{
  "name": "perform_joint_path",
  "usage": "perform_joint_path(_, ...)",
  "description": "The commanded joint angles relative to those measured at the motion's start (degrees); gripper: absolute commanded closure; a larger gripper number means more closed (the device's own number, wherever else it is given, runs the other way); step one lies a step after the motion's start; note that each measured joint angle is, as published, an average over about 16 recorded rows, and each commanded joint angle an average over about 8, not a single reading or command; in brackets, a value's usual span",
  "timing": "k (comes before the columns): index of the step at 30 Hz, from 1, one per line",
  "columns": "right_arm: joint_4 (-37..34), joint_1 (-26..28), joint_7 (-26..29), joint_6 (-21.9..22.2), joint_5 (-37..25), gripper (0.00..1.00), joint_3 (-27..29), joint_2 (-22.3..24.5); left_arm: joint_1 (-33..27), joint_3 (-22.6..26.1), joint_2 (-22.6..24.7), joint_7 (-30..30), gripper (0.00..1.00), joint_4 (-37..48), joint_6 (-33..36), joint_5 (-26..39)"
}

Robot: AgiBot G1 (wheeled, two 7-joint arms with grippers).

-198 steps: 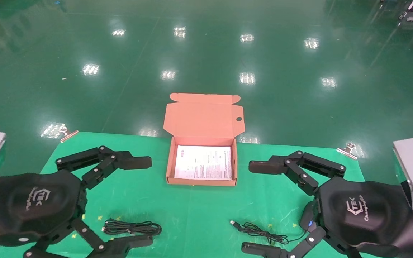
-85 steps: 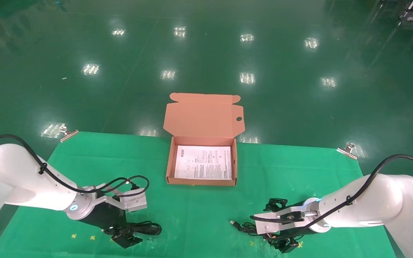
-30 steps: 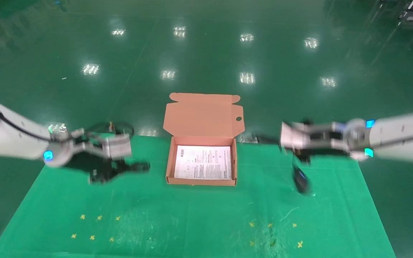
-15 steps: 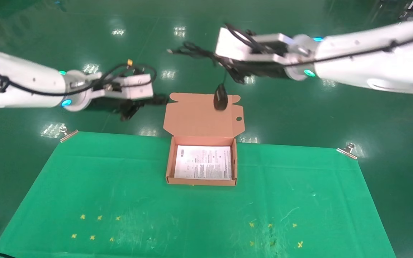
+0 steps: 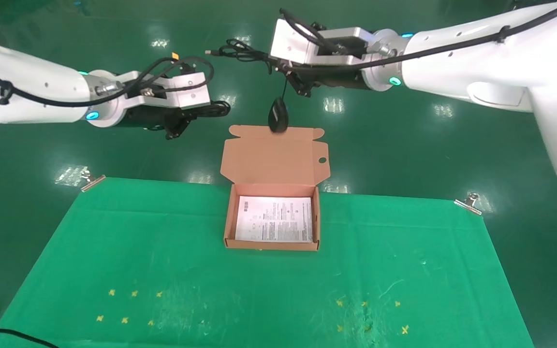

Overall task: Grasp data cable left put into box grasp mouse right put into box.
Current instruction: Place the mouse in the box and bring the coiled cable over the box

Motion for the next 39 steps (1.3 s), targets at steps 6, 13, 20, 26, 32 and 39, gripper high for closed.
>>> perform_joint_path(6, -0.6, -1.1, -1.3, 2.0, 0.0, 1.00, -2.7, -0.6, 0.3, 0.3, -1.3, -1.6, 1.00, -0.5, 1.2, 1.2)
perform_joint_path(13, -0.3, -3.6, -0.4, 2.5, 1.0, 1.00, -7.6, -0.9, 0.9, 1.2, -2.8, -6.0, 1.00, -2.5, 3.2, 5.2)
perform_joint_path(20, 1.7, -5.8, 1.8, 2.7, 3.4, 1.00, -12.5, -1.0, 1.1, 1.9, -4.2, -11.4, 1.00, -5.0, 6.1, 9.4)
perform_joint_path(26, 2.6, -6.8, 3.3, 4.6, 5.4, 1.00, -17.1, -1.3, 1.2, 2.1, -4.5, -14.1, 1.00, -6.6, 7.5, 11.2)
perform_joint_path(32, 3.4, -7.6, 5.3, 7.3, 7.8, 1.00, -22.6, -1.5, 1.5, 2.1, -4.8, -14.9, 1.00, -7.5, 7.8, 11.6)
perform_joint_path(39, 5.1, -8.2, 8.3, 10.2, 11.9, 1.00, -28.9, -1.6, 1.6, 2.1, -4.8, -15.2, 1.00, -7.9, 7.9, 11.8)
